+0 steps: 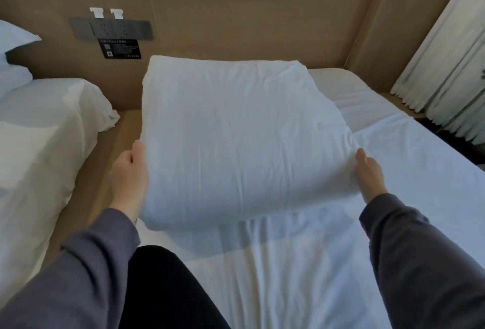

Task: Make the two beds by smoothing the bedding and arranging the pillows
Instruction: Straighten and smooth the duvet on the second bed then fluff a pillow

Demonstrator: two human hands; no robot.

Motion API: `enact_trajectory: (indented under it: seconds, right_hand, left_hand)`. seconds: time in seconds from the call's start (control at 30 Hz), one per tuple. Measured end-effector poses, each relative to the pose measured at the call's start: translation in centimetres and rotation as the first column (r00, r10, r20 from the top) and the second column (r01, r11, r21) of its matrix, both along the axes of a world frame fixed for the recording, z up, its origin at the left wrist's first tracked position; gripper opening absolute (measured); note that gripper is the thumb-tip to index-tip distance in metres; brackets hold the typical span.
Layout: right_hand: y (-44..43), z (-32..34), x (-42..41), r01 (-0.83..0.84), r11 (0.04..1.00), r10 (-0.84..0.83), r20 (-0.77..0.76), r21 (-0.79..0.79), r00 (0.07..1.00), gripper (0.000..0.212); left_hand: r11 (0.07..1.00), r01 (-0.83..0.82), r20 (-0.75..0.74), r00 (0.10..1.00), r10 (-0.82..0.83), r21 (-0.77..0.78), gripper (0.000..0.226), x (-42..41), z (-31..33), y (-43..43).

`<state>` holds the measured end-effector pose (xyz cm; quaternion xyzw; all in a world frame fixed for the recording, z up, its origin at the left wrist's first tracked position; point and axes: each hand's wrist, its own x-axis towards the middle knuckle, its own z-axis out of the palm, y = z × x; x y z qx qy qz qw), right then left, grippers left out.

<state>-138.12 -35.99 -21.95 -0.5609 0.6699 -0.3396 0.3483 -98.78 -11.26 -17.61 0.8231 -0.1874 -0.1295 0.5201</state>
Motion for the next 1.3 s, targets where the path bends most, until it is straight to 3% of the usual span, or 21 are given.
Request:
enact_trajectory:
  seconds: [0.1,0.2,0.4,0.53,0.63,0.7,0.77,0.83,0.93,1.0,1.13,1.3]
  right_hand:
    - [2.8,-3.3,-1.7,0.05,0.997,-0.06,0.212,0.055,0.975,0.058]
    - [4.3,-4.3,-1.0,0.041,0.999,-0.046,0.319,0.025,0.947,0.047]
    - [3.4,-3.3,-0.5,0.101,0.989,-0.07,0.264,-0.107,0.962,0.037]
    - [3.7,-4.2,-0.7,0.129,0.99,-0.11,0.261,-0.054,0.959,0.034]
    - [4.1,-3.9,-0.7,0.172,0.983,-0.166,0.084,-0.071,0.983,0.055]
    - [4.1,-2.2,1.1,0.08,0.98,-0.099,-0.098,-0.181,0.99,0.06]
    - [3.8,0.2,4.6,-0.145,0.962,0.066,-0.313,-0.234,0.947,0.06]
    - [3.1,2.4,8.8,-0.354,0.915,0.217,-0.506,-0.192,0.835,0.058]
    - [0.7,5.8,15.2,-0.549,0.821,0.325,-0.66,-0.159,0.678,0.057]
    - [-1.6,7.5,19.3,-0.623,0.773,0.353,-0.734,-0.121,0.58,0.058]
    - [-8.1,8.6,27.9,-0.67,0.742,0.385,-0.808,-0.016,0.446,0.06]
    - [-15.4,4.8,37.1,-0.642,0.766,0.319,-0.868,0.001,0.379,0.057]
  left_hand:
    - [0.999,-0.036,-0.054,0.998,0.034,-0.02,0.043,-3.4,-0.7,1.9]
    - [0.991,-0.118,-0.087,0.989,0.122,0.057,0.06,-5.5,-1.7,2.6]
    - [0.975,-0.216,-0.074,0.973,0.218,0.044,0.062,-3.9,-2.5,0.9]
    - [0.968,-0.235,-0.093,0.966,0.242,0.087,0.057,-3.6,-3.4,1.1]
    - [0.975,-0.216,0.022,0.976,0.215,0.056,0.04,-2.8,-3.0,1.3]
    - [0.985,-0.166,0.17,0.971,0.17,-0.034,0.042,-1.6,-2.3,0.5]
    - [0.995,-0.035,0.453,0.891,-0.014,0.098,0.054,-1.1,-1.1,-0.9]
    - [0.942,0.11,0.624,0.723,-0.295,0.317,0.054,-1.0,0.3,-3.1]
    - [0.768,0.255,0.584,0.523,-0.62,0.587,0.053,-0.3,2.7,-8.1]
    - [0.674,0.286,0.52,0.458,-0.721,0.681,0.058,1.6,3.9,-12.0]
    - [0.599,0.291,0.483,0.381,-0.788,0.746,0.062,8.2,4.9,-21.0]
    - [0.499,0.365,0.403,0.31,-0.861,0.786,0.065,17.3,2.5,-30.5]
